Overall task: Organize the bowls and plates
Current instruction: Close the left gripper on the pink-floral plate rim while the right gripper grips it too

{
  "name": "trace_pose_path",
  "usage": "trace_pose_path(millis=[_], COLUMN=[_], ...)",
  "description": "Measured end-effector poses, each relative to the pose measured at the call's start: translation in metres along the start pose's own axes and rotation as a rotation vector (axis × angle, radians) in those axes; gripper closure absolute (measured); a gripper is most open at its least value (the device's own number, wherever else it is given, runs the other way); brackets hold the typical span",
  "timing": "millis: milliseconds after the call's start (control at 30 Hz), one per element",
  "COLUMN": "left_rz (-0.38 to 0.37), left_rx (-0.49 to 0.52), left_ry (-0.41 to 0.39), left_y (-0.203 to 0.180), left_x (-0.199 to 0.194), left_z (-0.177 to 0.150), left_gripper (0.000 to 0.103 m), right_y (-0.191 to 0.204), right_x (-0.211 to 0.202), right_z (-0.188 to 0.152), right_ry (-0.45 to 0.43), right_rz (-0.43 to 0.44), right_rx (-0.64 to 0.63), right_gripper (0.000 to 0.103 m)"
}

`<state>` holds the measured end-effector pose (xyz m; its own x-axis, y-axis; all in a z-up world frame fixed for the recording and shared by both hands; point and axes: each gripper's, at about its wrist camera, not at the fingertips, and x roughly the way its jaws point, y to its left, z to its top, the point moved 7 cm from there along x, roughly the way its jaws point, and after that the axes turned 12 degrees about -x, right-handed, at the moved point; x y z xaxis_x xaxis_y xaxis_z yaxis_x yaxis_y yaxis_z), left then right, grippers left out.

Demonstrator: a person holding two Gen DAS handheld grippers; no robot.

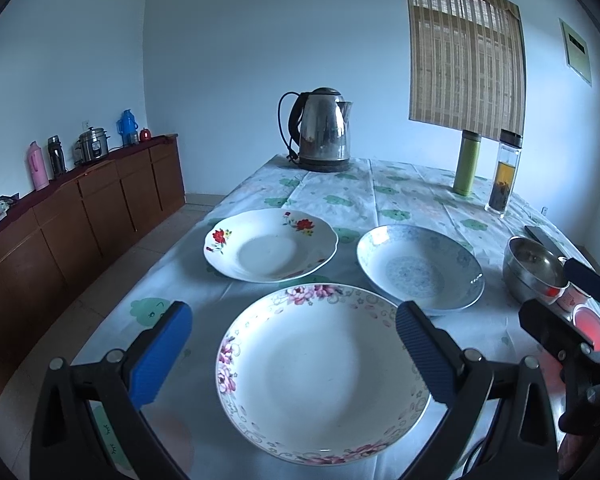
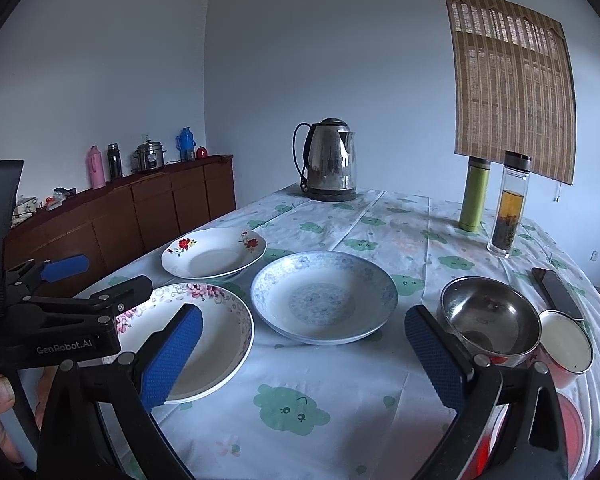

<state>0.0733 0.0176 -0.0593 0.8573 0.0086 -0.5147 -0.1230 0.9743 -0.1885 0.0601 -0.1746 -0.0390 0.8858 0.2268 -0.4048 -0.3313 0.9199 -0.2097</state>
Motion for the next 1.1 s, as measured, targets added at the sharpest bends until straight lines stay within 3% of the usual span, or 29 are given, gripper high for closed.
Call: trace_pose_path(millis=[533,833,900,967,1100], left_rz=[0.013,0.007,0.015,0.015,0.018], left_rx=[-0.026,-0.043,-0.049,-0.058,-0.072], left_ry=[0.034,0.074,0.09,0.115,0.139], left_y=[0.018,0.028,0.031,0.034,0.04], left_x=[0.016,0.027,0.032,0.038,0.045], left_z=[-0.008,-0.017,-0.019,-0.023,-0.027], left_gripper=[0.0,0.0,0.002,0.012,0.018], right_y=[0.015,0.021,0.024,0.027,0.036], right_x=[0.029,0.046,0.053,0.061,0.076], right_z=[-0.004,-0.012,-0.014,-0.017,-0.024], right_ry=[0.036,0.079,0.098,0.133,0.194], right_rz=[0.054,0.091,0.113,0.14,0.18], right_rx=[-0.021,-0.021,-0.024,-0.026,-0.038], right_gripper=[0.001,0.009,0.022,0.03,0.033])
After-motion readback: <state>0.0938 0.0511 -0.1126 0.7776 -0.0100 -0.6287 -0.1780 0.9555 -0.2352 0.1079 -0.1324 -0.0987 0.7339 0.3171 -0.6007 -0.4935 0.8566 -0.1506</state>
